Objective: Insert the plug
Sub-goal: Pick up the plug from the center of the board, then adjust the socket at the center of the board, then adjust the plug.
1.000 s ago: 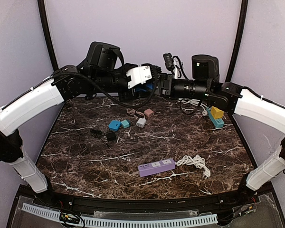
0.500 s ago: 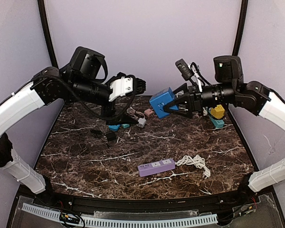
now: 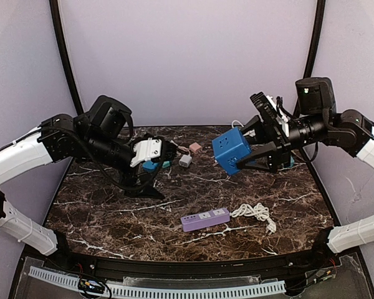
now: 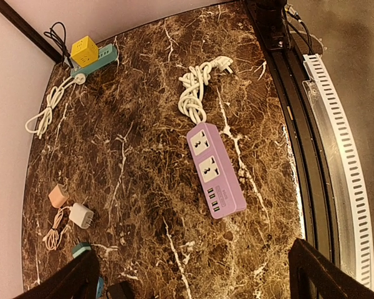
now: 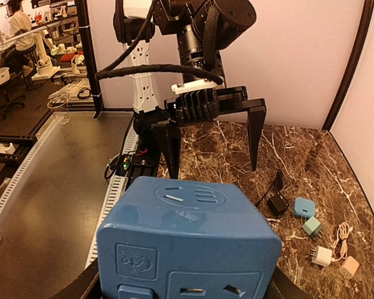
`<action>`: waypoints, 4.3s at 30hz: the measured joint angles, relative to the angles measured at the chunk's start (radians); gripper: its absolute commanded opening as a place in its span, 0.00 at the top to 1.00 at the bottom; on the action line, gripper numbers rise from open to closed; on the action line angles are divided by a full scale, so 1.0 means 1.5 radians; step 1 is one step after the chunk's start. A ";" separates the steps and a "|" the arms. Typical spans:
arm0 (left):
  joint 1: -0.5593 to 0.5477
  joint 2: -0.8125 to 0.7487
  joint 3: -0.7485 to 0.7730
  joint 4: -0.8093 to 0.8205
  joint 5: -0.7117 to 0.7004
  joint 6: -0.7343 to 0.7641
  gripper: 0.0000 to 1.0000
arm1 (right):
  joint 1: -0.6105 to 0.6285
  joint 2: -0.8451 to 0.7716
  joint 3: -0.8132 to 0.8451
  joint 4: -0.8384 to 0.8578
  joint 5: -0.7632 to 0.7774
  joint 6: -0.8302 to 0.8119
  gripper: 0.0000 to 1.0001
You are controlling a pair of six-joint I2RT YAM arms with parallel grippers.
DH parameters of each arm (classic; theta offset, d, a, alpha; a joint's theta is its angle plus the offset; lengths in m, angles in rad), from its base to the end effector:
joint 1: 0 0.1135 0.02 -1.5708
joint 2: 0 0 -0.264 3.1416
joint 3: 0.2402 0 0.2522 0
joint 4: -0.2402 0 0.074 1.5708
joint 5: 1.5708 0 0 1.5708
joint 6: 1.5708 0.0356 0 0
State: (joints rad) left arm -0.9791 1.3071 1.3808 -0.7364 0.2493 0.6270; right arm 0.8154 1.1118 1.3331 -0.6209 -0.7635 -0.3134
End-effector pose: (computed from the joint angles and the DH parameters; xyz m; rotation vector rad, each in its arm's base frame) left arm 0.1470 -0.2345 0.3795 1.7117 1.4614 -0.4692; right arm 0.1334 0.1776 0.4237 -1.4731 1.3620 1.0733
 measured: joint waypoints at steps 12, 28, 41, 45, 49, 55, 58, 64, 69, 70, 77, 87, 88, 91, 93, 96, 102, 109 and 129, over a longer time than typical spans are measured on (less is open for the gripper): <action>0.000 -0.028 -0.196 0.120 -0.041 -0.077 0.24 | 0.000 0.067 0.005 -0.085 0.140 -0.017 1.00; 0.001 0.222 -0.290 0.430 0.048 -0.334 0.12 | 0.000 0.065 -0.054 -0.115 0.270 0.000 1.00; 0.006 0.305 -0.338 0.545 0.111 -0.355 0.44 | 0.000 0.092 -0.055 -0.115 0.268 -0.016 1.00; 0.006 0.308 -0.363 0.576 0.112 -0.326 0.73 | 0.000 0.103 -0.055 -0.116 0.269 -0.018 1.00; 0.004 0.298 -0.400 0.633 0.085 -0.262 0.98 | 0.000 0.110 -0.055 -0.118 0.269 -0.026 1.00; -0.006 0.261 -0.470 0.695 0.023 -0.129 0.99 | 0.000 0.162 -0.055 -0.148 0.264 -0.055 1.00; -0.009 0.242 -0.494 0.713 0.005 -0.065 0.99 | 0.005 0.205 -0.055 -0.168 0.262 -0.068 1.00; -0.009 0.227 -0.512 0.732 -0.014 0.012 0.99 | 0.053 0.266 -0.052 -0.176 0.262 -0.087 1.00; -0.009 0.225 -0.513 0.733 -0.032 -0.001 0.92 | 0.068 0.323 -0.021 -0.173 0.292 0.023 1.00; -0.010 0.223 -0.513 0.729 -0.037 -0.015 0.84 | 0.067 0.323 -0.021 -0.170 0.304 0.067 1.00; -0.013 0.208 -0.531 0.724 -0.045 -0.112 0.24 | 0.053 0.292 -0.039 -0.108 0.332 0.369 1.00; -0.014 0.146 -0.489 0.703 -0.096 -0.095 0.06 | 0.060 0.226 -0.116 0.020 0.320 0.645 1.00; -0.014 0.134 -0.476 0.703 -0.094 -0.094 0.06 | 0.064 0.226 -0.116 0.032 0.318 0.659 1.00; -0.014 0.108 -0.444 0.717 -0.073 -0.108 0.06 | 0.078 0.226 -0.116 0.056 0.315 0.688 1.00; -0.014 0.098 -0.430 0.741 -0.048 -0.132 0.07 | 0.087 0.226 -0.116 0.072 0.315 0.706 1.00; -0.014 0.096 -0.425 0.773 -0.005 -0.173 0.09 | 0.094 0.226 -0.116 0.094 0.314 0.726 1.00; -0.019 0.096 -0.425 0.816 0.020 -0.217 0.31 | 0.099 0.226 -0.114 0.115 0.311 0.744 1.00; -0.018 0.096 -0.420 0.827 -0.001 -0.248 0.83 | 0.103 0.226 -0.111 0.115 0.311 0.746 1.00; -0.018 0.095 -0.417 0.792 0.219 -0.313 1.00 | 0.107 -0.008 -0.243 0.176 0.207 0.296 0.01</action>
State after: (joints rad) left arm -1.0054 1.4490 0.7555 0.4519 0.5785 0.1581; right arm 0.9756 1.0992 0.9680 -0.3561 -0.4526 0.1307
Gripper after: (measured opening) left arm 0.501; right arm 0.986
